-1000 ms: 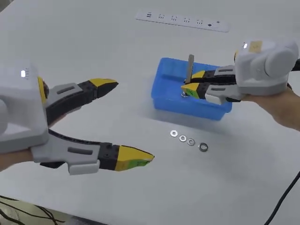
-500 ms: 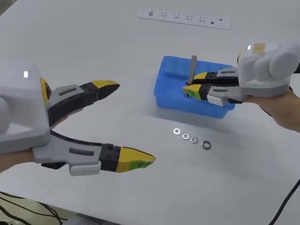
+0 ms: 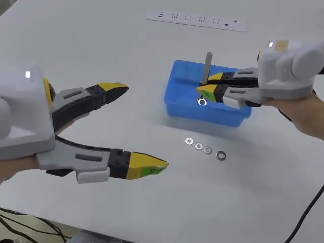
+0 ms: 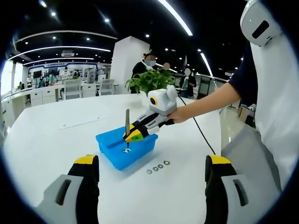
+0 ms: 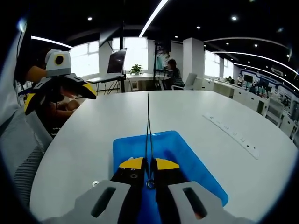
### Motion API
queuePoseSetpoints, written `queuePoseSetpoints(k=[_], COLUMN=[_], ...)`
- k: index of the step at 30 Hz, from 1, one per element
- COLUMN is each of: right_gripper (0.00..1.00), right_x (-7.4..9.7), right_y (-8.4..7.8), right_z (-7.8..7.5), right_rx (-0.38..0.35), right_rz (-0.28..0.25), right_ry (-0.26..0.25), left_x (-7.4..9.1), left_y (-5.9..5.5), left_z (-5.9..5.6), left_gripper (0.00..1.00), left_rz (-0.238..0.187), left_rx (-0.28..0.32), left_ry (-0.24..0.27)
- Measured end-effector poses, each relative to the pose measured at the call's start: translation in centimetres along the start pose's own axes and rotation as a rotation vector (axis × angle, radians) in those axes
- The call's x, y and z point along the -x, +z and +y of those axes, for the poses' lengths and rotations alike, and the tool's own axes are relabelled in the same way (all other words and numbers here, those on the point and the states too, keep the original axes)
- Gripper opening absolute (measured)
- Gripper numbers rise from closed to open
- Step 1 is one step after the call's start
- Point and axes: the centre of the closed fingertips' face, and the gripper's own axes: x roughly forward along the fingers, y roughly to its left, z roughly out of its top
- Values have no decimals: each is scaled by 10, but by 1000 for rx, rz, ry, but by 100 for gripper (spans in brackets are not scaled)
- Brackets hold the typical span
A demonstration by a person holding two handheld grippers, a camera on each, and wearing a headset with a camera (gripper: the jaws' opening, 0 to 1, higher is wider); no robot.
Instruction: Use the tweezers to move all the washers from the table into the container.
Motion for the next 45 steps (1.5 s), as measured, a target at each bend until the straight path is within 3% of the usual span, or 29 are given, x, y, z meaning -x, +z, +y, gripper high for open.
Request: queuePoseSetpoints(k=[3, 6, 7, 14, 18, 19, 22, 30, 36, 41, 45], right_gripper=[8, 8, 8, 8, 8, 8, 8, 8, 8, 8, 8], right_x=[2, 4, 5, 13, 16, 17, 19, 21, 18, 16, 16], right_y=[3, 5, 5, 12, 15, 16, 17, 17, 19, 22, 23], right_z=[0, 0, 0, 1, 3, 3, 3, 7, 13, 17, 19], right_rx=[10, 22, 26, 39, 45, 47, 54, 48, 55, 69, 74], right_rz=[-3, -1, 1, -2, -8, -7, -3, 8, 9, 11, 9], right_ry=[-3, -1, -1, -6, -13, -13, -13, 1, 16, 33, 42], left_x=[-8, -21, -24, -55, -73, -78, -87, -97, -98, -101, -101], left_y=[7, 24, 29, 53, 62, 62, 65, 65, 69, 70, 74], left_z=[14, 25, 30, 47, 52, 52, 51, 54, 44, 38, 33], left_gripper=[99, 97, 92, 79, 62, 59, 58, 45, 27, 24, 14], left_rz=[-14, -56, -70, -90, -103, -86, -88, -86, -94, -83, -95], left_rx=[-19, -42, -78, -106, -158, -176, -172, -156, -160, -178, -184], left_ry=[25, 30, 40, 12, 15, 10, -10, -44, -121, -162, -201])
